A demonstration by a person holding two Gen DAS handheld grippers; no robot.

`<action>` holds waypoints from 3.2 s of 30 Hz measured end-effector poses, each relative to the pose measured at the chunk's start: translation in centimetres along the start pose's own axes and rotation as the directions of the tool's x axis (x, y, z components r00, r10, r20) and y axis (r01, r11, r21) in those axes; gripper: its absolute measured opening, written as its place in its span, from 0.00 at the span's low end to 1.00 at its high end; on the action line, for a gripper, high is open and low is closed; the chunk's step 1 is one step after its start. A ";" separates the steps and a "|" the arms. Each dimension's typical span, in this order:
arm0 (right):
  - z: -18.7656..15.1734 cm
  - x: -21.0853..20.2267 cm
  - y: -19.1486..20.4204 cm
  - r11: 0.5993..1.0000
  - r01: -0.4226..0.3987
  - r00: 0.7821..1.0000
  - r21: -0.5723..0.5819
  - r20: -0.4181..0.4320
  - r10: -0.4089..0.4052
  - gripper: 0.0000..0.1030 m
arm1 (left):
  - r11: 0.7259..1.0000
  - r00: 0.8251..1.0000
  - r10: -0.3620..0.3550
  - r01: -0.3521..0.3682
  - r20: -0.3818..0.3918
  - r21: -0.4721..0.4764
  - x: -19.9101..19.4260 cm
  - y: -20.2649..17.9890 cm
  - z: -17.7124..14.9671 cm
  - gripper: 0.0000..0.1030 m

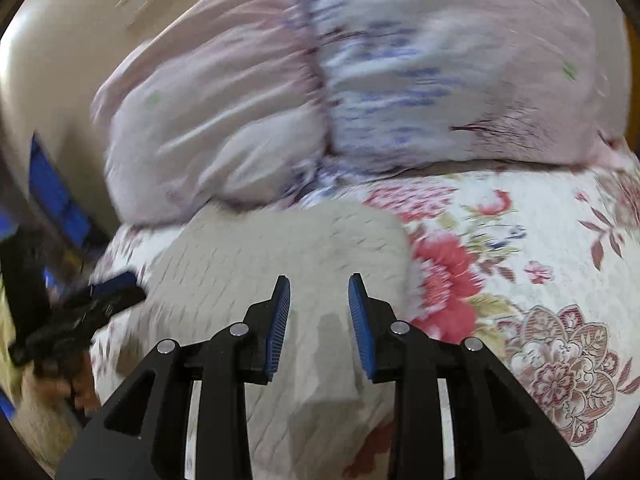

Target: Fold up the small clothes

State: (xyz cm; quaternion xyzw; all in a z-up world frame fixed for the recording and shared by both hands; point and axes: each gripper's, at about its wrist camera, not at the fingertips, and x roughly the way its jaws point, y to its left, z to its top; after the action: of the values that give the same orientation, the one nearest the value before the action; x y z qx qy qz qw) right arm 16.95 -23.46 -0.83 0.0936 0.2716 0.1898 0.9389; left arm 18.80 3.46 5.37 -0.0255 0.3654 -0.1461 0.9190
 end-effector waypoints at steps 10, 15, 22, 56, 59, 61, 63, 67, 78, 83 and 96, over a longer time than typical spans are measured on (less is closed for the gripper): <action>-1.7 2.2 1.3 0.985 0.144 0.987 -0.094 -0.064 -0.150 0.41 | 0.998 0.994 -0.002 -0.006 -0.113 -0.065 3.1 1.6 -1.1 0.85; -2.0 -0.3 0.7 0.987 0.156 0.987 -0.038 0.032 -0.155 0.72 | 0.997 0.999 -0.015 0.012 -0.048 -0.071 0.8 1.7 -1.5 0.86; -3.1 -4.2 -0.2 0.974 0.226 0.966 0.006 0.130 -0.225 0.94 | 0.999 0.999 0.005 -0.003 0.033 -0.052 -2.9 1.4 -3.2 0.98; -10.7 -0.4 4.3 0.945 0.327 0.937 -0.034 -0.118 -0.328 0.99 | 0.981 0.964 0.195 -0.190 -0.179 0.045 -1.2 -3.4 -9.6 0.98; -10.8 -0.4 4.3 0.941 0.338 0.933 -0.034 -0.120 -0.340 0.99 | 0.978 0.961 0.209 -0.202 -0.180 0.056 -1.0 -3.6 -9.6 0.98; -10.7 -0.3 4.1 0.938 0.345 0.930 -0.034 -0.125 -0.347 0.99 | 0.978 0.961 0.209 -0.203 -0.182 0.053 -0.9 -3.6 -9.5 0.98; -10.7 -0.3 4.0 0.936 0.351 0.927 -0.031 -0.129 -0.352 0.99 | 0.977 0.960 0.211 -0.205 -0.183 0.052 -0.9 -3.6 -9.5 0.98; -10.8 -0.3 4.1 0.932 0.362 0.923 -0.026 -0.130 -0.362 0.99 | 0.977 0.961 0.211 -0.205 -0.180 0.052 -0.8 -3.5 -9.5 0.98; -11.1 -0.4 4.2 0.929 0.371 0.923 -0.011 -0.106 -0.370 0.99 | 0.979 0.964 0.204 -0.198 -0.171 0.056 -0.6 -3.4 -9.5 0.98; -11.1 -0.4 4.2 0.928 0.372 0.923 -0.011 -0.100 -0.371 0.99 | 0.979 0.964 0.204 -0.198 -0.171 0.055 -0.6 -3.4 -9.5 0.98; -11.2 -0.5 4.1 0.930 0.368 0.925 -0.015 -0.097 -0.367 0.99 | 0.979 0.964 0.205 -0.198 -0.171 0.055 -0.6 -3.3 -9.5 0.98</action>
State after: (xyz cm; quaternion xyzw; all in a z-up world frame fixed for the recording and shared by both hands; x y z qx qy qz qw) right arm 9.16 -19.15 -8.78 0.0334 0.3304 0.0143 0.9432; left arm 11.12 1.00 -0.64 0.0419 0.4428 -0.0604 0.8936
